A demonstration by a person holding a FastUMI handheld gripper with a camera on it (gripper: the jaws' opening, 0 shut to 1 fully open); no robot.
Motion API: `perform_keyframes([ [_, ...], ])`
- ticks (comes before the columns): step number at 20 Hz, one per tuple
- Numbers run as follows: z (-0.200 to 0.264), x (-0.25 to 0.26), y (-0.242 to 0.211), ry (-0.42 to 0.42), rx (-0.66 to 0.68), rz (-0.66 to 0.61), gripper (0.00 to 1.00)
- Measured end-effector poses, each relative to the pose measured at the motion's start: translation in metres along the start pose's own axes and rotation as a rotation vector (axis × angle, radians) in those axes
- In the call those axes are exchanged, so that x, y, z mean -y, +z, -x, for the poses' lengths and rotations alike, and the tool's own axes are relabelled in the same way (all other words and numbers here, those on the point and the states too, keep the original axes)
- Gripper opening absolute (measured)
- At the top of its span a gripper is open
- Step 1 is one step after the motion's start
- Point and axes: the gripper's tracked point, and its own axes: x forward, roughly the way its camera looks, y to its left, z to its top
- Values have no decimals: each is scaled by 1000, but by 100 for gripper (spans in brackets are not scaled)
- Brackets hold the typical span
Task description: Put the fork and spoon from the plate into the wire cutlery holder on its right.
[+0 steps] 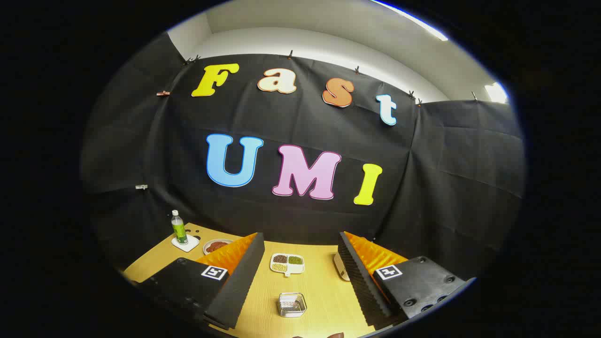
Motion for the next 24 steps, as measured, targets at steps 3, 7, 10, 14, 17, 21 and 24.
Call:
perform_keyframes([
  [3,-1,0,0,0,1,0,98],
  [7,1,-2,0,2,-1,-1,98],
  [10,1,-3,0,0,-2,0,98],
  [14,3,-3,-2,-1,-7,-1,98],
  [17,5,-2,-3,-4,-10,-5,98],
  [21,7,-1,0,-9,-4,-7,98],
  [24,8,-2,-2,-4,-10,-9,98],
])
